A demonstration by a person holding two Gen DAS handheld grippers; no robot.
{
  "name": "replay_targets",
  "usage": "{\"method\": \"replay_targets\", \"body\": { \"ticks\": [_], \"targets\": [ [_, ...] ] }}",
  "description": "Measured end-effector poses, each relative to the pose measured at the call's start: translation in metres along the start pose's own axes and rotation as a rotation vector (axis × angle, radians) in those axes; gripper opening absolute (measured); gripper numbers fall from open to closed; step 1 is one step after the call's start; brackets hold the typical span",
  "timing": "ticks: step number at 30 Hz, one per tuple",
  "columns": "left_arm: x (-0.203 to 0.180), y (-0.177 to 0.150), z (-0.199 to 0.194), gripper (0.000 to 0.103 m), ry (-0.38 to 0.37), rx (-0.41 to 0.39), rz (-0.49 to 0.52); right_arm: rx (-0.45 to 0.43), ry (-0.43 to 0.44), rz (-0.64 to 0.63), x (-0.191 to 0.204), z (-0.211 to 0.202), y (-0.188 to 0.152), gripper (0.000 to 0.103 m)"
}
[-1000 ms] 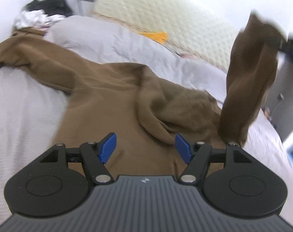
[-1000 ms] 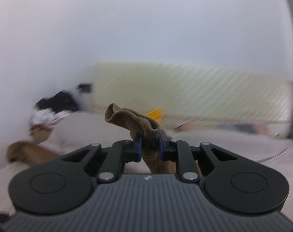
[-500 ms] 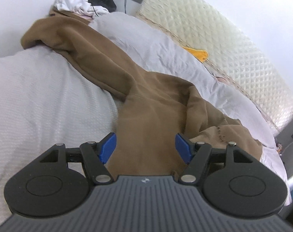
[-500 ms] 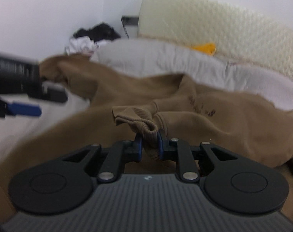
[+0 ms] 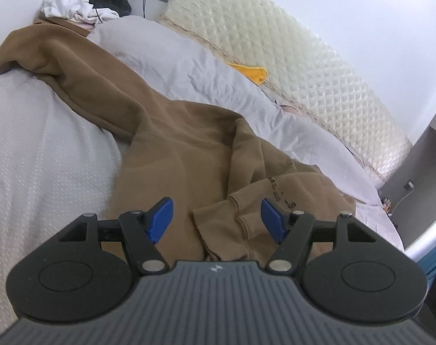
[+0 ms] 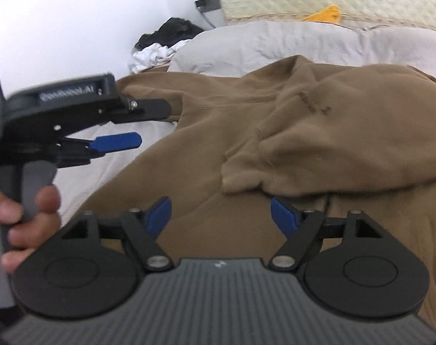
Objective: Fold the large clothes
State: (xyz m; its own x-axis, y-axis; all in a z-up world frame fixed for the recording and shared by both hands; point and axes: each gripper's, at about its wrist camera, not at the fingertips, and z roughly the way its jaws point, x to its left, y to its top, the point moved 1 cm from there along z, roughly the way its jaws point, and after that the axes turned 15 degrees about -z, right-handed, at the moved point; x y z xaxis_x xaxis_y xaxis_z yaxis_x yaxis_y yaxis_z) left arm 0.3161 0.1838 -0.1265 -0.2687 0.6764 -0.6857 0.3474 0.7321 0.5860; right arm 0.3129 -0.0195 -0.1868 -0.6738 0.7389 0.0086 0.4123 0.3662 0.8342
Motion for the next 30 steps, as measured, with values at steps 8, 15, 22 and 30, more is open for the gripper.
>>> {"method": "replay_targets", "body": {
  "ticks": [8, 15, 22, 30],
  "targets": [
    [-0.036, -0.019, 0.002, 0.072, 0.013, -0.007, 0.11, -0.076, -0.169, -0.019, -0.044, -0.046, -0.011, 0.078],
    [-0.093, -0.038, 0.038, 0.072, -0.001, 0.022, 0.248, -0.173, -0.256, 0.133, -0.114, -0.047, -0.009, 0.075],
    [-0.122, -0.06, 0.101, 0.072, 0.023, 0.077, 0.382, -0.186, -0.301, 0.251, -0.168, -0.016, -0.011, 0.052],
    [-0.09, -0.08, 0.16, 0.071, 0.095, 0.183, 0.408, -0.096, -0.284, 0.229, -0.184, 0.035, -0.027, 0.052]
  ]
}}
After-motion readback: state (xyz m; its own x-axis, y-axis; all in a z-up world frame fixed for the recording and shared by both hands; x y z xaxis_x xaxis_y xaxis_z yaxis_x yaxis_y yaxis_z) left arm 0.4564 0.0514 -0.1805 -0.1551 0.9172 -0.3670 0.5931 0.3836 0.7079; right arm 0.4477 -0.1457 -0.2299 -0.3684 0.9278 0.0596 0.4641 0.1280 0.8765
